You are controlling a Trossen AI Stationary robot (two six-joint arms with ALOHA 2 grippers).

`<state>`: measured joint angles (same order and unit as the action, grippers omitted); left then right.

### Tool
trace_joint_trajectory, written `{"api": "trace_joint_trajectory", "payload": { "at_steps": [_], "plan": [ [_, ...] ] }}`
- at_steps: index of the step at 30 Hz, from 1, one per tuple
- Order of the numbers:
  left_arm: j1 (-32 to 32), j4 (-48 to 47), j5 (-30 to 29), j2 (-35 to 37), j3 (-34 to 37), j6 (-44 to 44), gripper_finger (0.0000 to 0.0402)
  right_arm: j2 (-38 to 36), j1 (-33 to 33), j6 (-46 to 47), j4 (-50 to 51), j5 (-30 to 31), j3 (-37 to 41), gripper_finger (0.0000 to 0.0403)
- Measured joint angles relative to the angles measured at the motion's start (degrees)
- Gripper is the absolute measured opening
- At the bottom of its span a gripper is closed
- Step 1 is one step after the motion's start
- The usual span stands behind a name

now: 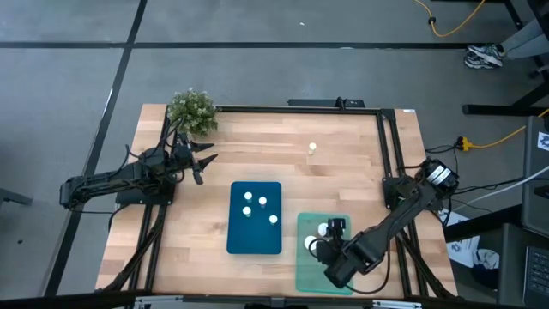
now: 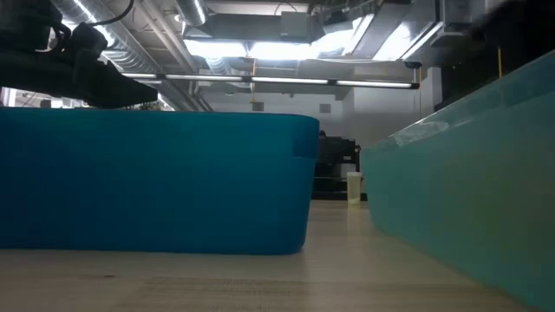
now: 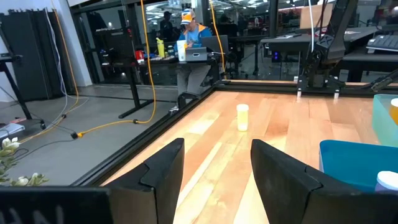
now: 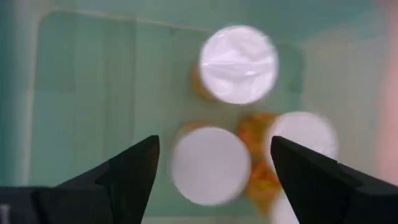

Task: Pick and place medicine bottles into bin by pill shape (circle, oval)
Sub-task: Put the yellow pill bottle into the blue bin

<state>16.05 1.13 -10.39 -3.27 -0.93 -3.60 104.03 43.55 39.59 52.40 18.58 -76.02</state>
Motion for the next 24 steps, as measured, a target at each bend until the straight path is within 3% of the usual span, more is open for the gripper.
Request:
{"api": "trace_joint_trajectory", "payload": {
  "at_steps": [6, 11, 18, 24],
  "plan": [
    [0.0, 0.0, 0.0, 0.0, 0.0, 0.0, 0.0177, 0.0, 0.5, -2.7, 12.8, 6.8, -9.0, 0.0310],
    [0.0, 0.0, 0.0, 0.0, 0.0, 0.0, 0.0177, 0.0, 1.2, -4.0, 20.2, 16.7, -14.7, 0.0310],
    [0.0, 0.0, 0.0, 0.0, 0.0, 0.0, 0.0177, -0.1, 1.0, -3.4, 22.4, 23.0, -16.2, 0.0310],
    [0.0, 0.0, 0.0, 0.0, 0.0, 0.0, 0.0177, -0.2, 0.5, 4.4, 38.4, 28.1, -16.0, 0.0310]
  ]
}}
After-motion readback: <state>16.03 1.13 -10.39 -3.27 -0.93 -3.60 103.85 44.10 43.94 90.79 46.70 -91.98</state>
